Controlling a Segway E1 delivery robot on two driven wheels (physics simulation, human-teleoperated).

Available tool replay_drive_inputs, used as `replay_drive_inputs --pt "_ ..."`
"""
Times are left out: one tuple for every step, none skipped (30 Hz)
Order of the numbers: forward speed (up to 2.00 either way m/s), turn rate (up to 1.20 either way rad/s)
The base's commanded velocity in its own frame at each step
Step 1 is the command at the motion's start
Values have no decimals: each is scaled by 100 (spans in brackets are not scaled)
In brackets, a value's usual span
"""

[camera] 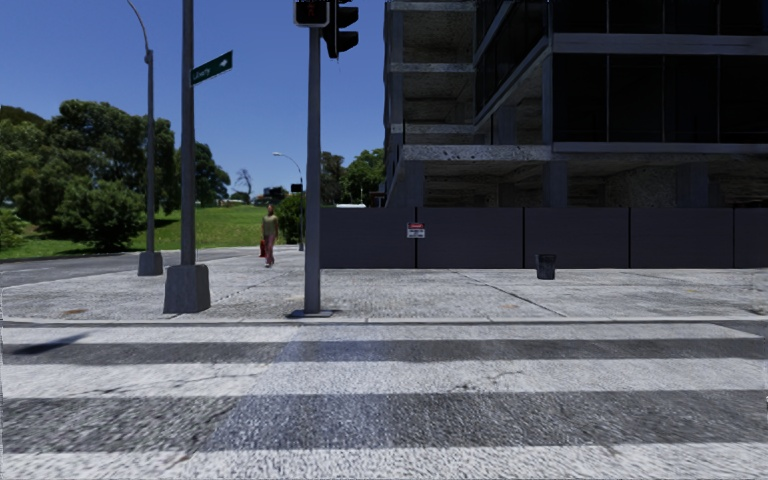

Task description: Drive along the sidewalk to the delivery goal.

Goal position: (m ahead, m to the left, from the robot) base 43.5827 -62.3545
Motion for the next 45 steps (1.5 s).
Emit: replay_drive_inputs --pt "139 -50" --pt "139 -50" --pt "139 -50" --pt "139 -50" --pt "139 -50" --pt "139 -50" --pt "140 -50" --pt "149 -50" --pt "149 -50" --pt "200 -50" --pt "200 -50" --pt "200 -50" --pt "200 -50" --pt "200 -50" --pt "200 -50" --pt "200 -50" --pt "200 -50" --pt "200 -50" --pt "200 -50" --pt "200 -50" --pt "200 -50" --pt "200 -50" --pt "200 -50" --pt "200 -50" --pt "200 -50" --pt "200 -50" --pt "200 -50" --pt "200 -50" --pt "200 -50" --pt "200 -50" --pt "200 -50" --pt "200 -50" --pt "200 -50" --pt "200 -50" --pt "200 -50" --pt "200 -50" --pt "200 -50" --pt "200 -50" --pt "200 -50" --pt "200 -50" --pt "200 -50" --pt "200 -50" --pt "200 -50" --pt "200 -50" --pt "200 -50"
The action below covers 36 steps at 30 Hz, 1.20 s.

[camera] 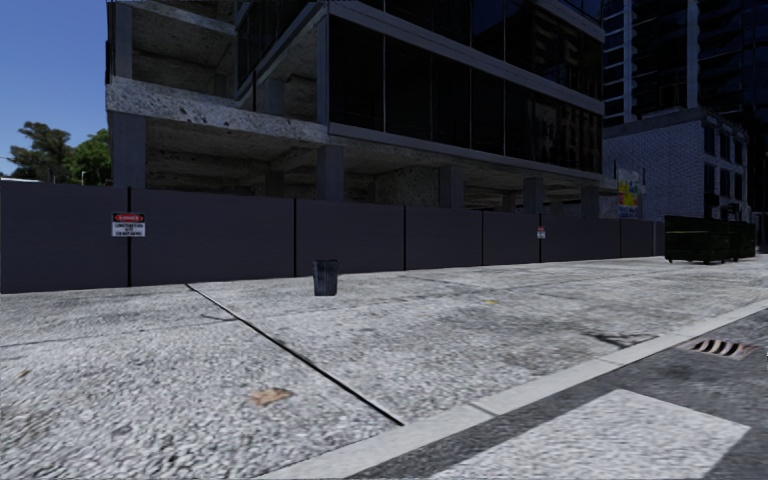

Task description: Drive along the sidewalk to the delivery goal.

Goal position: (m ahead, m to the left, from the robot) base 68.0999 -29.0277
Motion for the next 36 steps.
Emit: replay_drive_inputs --pt "200 -50" --pt "200 -50" --pt "200 -50" --pt "200 -50" --pt "200 -50" --pt "200 -50" --pt "200 -50" --pt "200 -50" --pt "192 -50" --pt "170 -50" --pt "170 -50" --pt "162 -49" --pt "154 -49" --pt "150 -49" --pt "146 -49" --pt "146 -49" --pt "144 -49" --pt "143 -49" --pt "143 -49" --pt "143 -49" --pt "143 -49" --pt "143 -49" --pt "143 -49" --pt "143 -48" --pt "143 -48" --pt "143 -48" --pt "143 -48" --pt "143 -47" --pt "143 -46" --pt "143 -42" --pt "143 -37" --pt "143 -37" --pt "143 -35" --pt "143 -34" --pt "143 -30" --pt "143 -25"
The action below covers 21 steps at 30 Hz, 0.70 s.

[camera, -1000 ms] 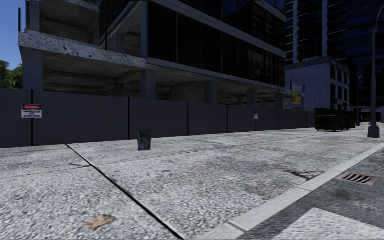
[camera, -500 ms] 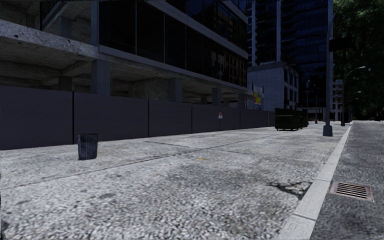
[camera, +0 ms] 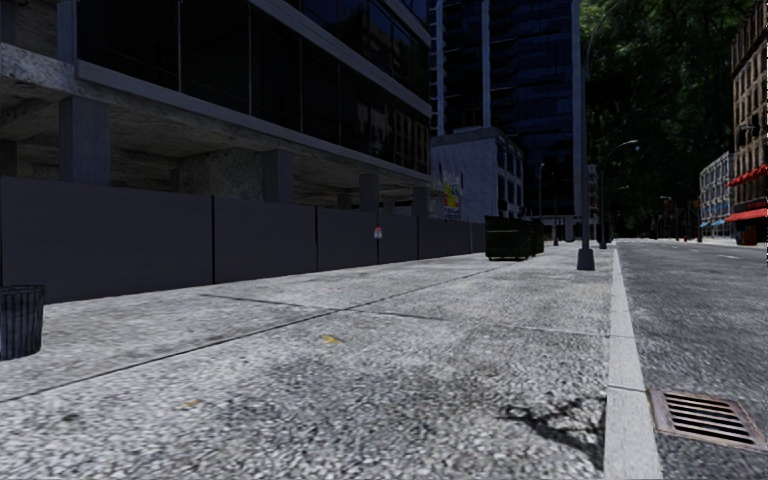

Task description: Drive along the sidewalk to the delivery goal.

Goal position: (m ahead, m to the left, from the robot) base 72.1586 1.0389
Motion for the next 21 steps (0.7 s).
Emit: replay_drive_inputs --pt "143 -25" --pt "143 -22" --pt "143 -18" --pt "143 -17" --pt "146 -17" --pt "146 -17" --pt "150 -16" --pt "155 -16" --pt "200 -16" --pt "200 -16" --pt "200 -16" --pt "200 -16" --pt "200 -16" --pt "200 -16" --pt "200 -16" --pt "200 -16" --pt "200 -16" --pt "200 -16" --pt "200 -16" --pt "200 -16" --pt "200 -16"
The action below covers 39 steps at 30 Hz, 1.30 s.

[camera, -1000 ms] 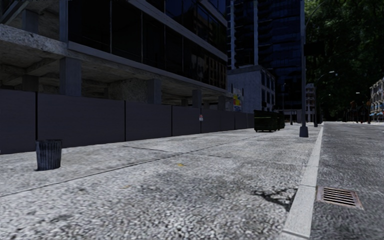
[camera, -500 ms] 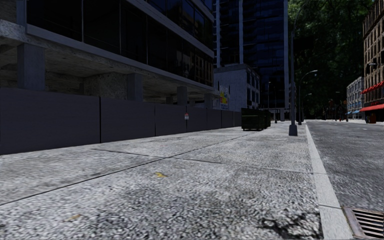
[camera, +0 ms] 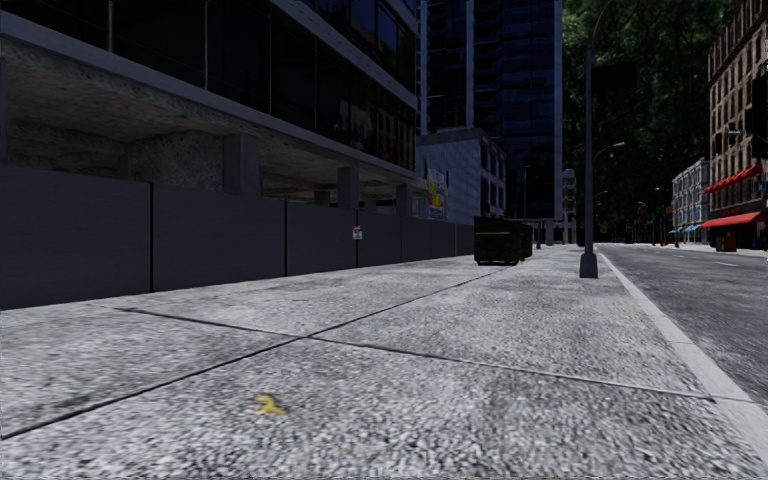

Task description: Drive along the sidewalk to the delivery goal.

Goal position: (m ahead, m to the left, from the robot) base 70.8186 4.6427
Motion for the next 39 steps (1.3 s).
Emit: replay_drive_inputs --pt "200 -16" --pt "200 -16" --pt "200 -16" --pt "200 -16" --pt "200 -16" --pt "200 -16" --pt "200 -16" --pt "200 -16" --pt "200 -16" --pt "200 -16" --pt "200 -16" --pt "200 -16" --pt "200 -16" --pt "200 -18" --pt "200 -18" --pt "200 -22" --pt "200 -29" --pt "200 -37" --pt "200 -39" --pt "200 -39" --pt "200 -39" --pt "200 -39" --pt "200 -40" --pt "200 -40" --pt "200 -40" --pt "200 -40" --pt "200 -34" --pt "200 -21" --pt "200 -21" --pt "200 -6" --pt "200 0" --pt "200 0" --pt "200 0" --pt "200 0" --pt "200 0" --pt "200 0" --pt "200 0" --pt "200 0" --pt "200 0"
